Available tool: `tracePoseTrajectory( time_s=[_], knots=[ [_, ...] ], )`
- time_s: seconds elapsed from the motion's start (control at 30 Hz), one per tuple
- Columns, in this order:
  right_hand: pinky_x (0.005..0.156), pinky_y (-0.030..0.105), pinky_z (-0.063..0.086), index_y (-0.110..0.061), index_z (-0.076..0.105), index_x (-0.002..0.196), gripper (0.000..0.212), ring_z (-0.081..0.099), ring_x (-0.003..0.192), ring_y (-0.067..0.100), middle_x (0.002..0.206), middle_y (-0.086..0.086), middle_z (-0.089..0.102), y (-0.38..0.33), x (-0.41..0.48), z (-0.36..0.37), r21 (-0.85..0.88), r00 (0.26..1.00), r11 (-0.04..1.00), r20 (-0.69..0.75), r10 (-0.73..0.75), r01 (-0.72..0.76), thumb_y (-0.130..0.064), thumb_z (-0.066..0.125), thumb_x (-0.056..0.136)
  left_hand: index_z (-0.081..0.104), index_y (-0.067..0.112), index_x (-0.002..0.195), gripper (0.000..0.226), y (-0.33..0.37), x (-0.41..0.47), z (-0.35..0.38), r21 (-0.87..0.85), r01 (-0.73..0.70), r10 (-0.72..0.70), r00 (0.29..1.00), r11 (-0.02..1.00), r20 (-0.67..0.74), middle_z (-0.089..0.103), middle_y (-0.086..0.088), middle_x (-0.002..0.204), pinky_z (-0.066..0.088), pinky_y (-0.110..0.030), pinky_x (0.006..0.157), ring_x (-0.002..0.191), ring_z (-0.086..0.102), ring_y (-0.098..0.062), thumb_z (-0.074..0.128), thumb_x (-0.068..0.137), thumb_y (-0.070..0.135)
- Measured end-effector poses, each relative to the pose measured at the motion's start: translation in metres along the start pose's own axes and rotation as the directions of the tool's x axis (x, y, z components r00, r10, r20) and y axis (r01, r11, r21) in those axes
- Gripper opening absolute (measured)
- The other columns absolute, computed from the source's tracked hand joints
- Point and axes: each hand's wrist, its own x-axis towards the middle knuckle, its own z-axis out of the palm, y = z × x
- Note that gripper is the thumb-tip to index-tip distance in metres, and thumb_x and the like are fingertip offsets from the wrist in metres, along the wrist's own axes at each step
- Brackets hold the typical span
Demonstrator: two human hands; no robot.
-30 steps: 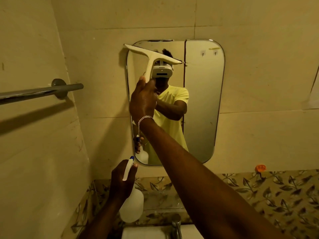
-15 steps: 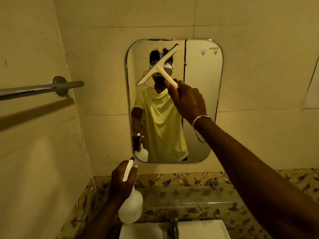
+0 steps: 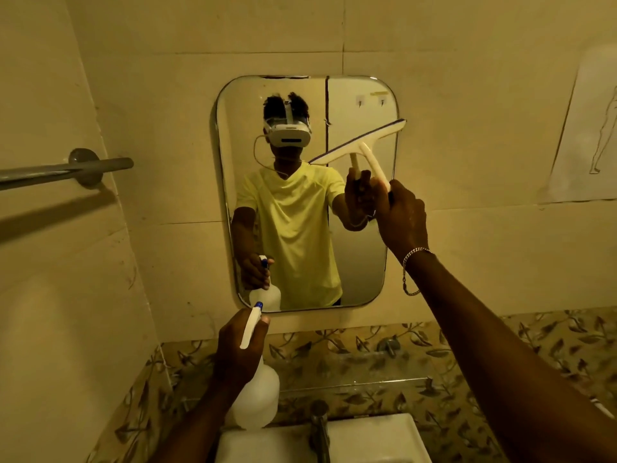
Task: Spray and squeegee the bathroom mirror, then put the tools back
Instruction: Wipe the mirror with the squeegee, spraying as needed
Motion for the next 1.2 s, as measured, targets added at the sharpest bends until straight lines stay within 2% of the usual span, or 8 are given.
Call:
tracePoseTrajectory(
  time_s=[0.27, 0.47, 0.53, 0.63, 0.73, 0.87, 1.1, 1.2],
  knots=[
    [0.049, 0.026, 0.029, -0.019, 0.057, 0.082, 0.050, 0.051, 0.057, 0.008, 0.065, -0.006, 0.055, -0.002, -0.065, 0.036, 0.182, 0.962, 0.947, -0.030, 0.273, -0.263, -0.060, 0.037, 0.103, 0.066, 0.014, 0.089, 0.018, -0.004, -0.011, -0.004, -0.040, 0.007, -0.006, 1.000, 0.999, 0.011, 0.066, 0.001, 0.074, 0.057, -0.033, 0.062, 0.072, 0.067, -0.016, 0.059, 0.097, 0.029],
    [0.051, 0.029, 0.044, -0.020, 0.060, 0.085, 0.047, 0.056, 0.058, 0.010, 0.065, -0.009, 0.055, -0.020, -0.111, 0.064, 0.339, 0.884, 0.832, -0.005, 0.468, -0.438, -0.057, 0.038, 0.104, 0.062, 0.019, 0.087, 0.021, -0.013, -0.012, -0.018, 0.003, -0.005, 0.005, 1.000, 1.000, 0.014, 0.063, 0.005, 0.072, 0.054, -0.034, 0.056, 0.068, 0.065, -0.015, 0.056, 0.097, 0.037],
    [0.049, 0.039, 0.057, -0.018, 0.062, 0.092, 0.049, 0.064, 0.061, 0.026, 0.071, 0.001, 0.060, -0.034, -0.119, 0.072, 0.449, 0.821, 0.714, 0.085, 0.564, -0.537, -0.059, 0.038, 0.103, 0.063, 0.021, 0.089, 0.020, -0.017, -0.012, -0.022, 0.008, -0.001, 0.001, 1.000, 1.000, 0.012, 0.064, 0.006, 0.074, 0.055, -0.032, 0.058, 0.070, 0.066, -0.013, 0.056, 0.097, 0.038],
    [0.040, 0.035, 0.056, -0.018, 0.061, 0.104, 0.046, 0.062, 0.044, 0.023, 0.075, 0.012, 0.062, -0.065, -0.127, 0.086, 0.595, 0.729, 0.498, 0.234, 0.643, -0.631, -0.058, 0.037, 0.104, 0.064, 0.021, 0.090, 0.018, -0.020, -0.013, -0.028, 0.001, 0.003, -0.003, 1.000, 1.000, 0.011, 0.065, 0.007, 0.075, 0.056, -0.032, 0.059, 0.072, 0.067, -0.013, 0.057, 0.097, 0.036],
    [0.052, 0.050, 0.063, -0.019, 0.057, 0.102, 0.042, 0.058, 0.045, 0.024, 0.067, 0.011, 0.055, -0.103, -0.130, 0.098, 0.695, 0.661, 0.276, 0.374, 0.650, -0.664, -0.056, 0.035, 0.105, 0.064, 0.021, 0.093, 0.022, -0.022, -0.015, -0.035, -0.005, 0.000, 0.000, 1.000, 1.000, -0.013, 0.066, 0.007, 0.078, 0.057, -0.030, 0.061, 0.076, 0.067, -0.012, 0.055, 0.096, 0.041],
    [0.052, 0.042, 0.061, -0.017, 0.053, 0.109, 0.043, 0.058, 0.044, 0.022, 0.064, 0.010, 0.054, -0.145, -0.126, 0.115, 0.717, 0.606, 0.088, 0.510, 0.611, -0.692, -0.056, 0.036, 0.104, 0.062, 0.028, 0.094, 0.023, -0.032, -0.019, -0.048, 0.041, -0.025, 0.026, 0.999, 0.999, -0.034, 0.065, 0.011, 0.080, 0.055, -0.023, 0.064, 0.081, 0.066, -0.005, 0.047, 0.096, 0.046],
    [0.062, 0.053, 0.065, -0.017, 0.052, 0.094, 0.041, 0.061, 0.038, 0.017, 0.064, 0.009, 0.058, -0.173, -0.135, 0.138, 0.664, 0.655, 0.228, 0.510, 0.557, -0.712, -0.053, 0.036, 0.106, 0.056, 0.039, 0.100, 0.011, -0.048, -0.028, -0.066, 0.116, 0.086, -0.081, 0.996, 0.990, -0.047, 0.061, 0.023, 0.084, 0.042, -0.007, 0.069, 0.087, 0.062, 0.015, 0.054, 0.094, 0.030],
    [0.044, 0.033, 0.059, -0.008, 0.055, 0.113, 0.049, 0.064, 0.045, 0.022, 0.079, 0.018, 0.062, -0.168, -0.154, 0.146, 0.592, 0.690, 0.378, 0.485, 0.538, -0.712, -0.053, 0.037, 0.106, 0.062, 0.030, 0.105, 0.014, -0.048, -0.027, -0.071, 0.101, 0.077, -0.072, 0.996, 0.992, -0.048, 0.063, 0.022, 0.086, 0.049, -0.011, 0.067, 0.087, 0.065, 0.010, 0.056, 0.093, 0.025]
  ],
)
